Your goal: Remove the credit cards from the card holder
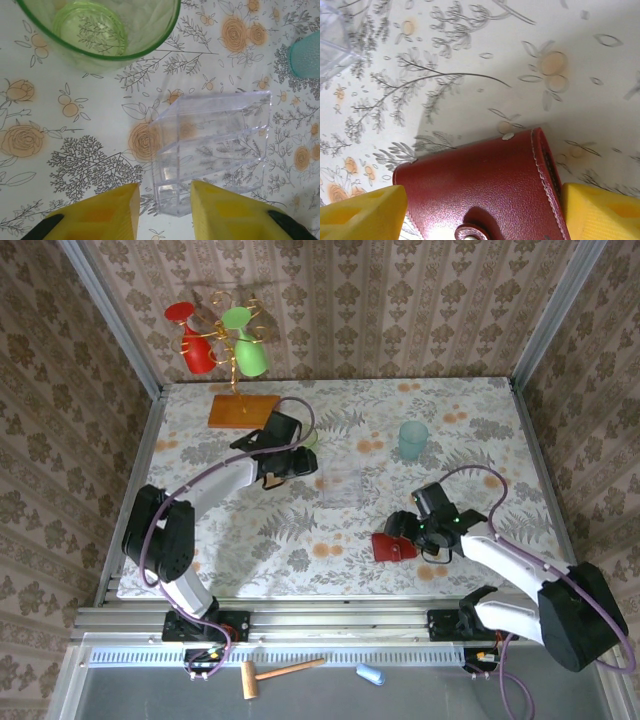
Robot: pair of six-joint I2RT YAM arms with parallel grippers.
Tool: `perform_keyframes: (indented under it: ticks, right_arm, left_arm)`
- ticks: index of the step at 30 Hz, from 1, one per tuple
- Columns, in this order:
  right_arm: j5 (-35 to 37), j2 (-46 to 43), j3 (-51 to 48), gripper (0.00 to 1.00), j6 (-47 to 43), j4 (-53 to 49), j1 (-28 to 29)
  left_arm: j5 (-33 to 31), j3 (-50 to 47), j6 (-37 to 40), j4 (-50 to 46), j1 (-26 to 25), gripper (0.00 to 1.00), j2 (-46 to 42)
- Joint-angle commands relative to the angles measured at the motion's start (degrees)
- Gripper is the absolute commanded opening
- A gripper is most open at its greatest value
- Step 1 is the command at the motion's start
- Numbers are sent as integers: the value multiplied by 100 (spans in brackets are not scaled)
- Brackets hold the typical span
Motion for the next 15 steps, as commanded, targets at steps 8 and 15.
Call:
perform_keyframes:
  ticks: [8, 15]
  right_arm:
    - [158, 1039, 873, 81, -242, 569, 709]
    - [140, 1638, 1303, 81, -187, 748, 1218]
  left_arm:
    - [57, -404, 149, -37, 129, 33, -501]
    - [40, -795, 157, -86, 179, 33, -863]
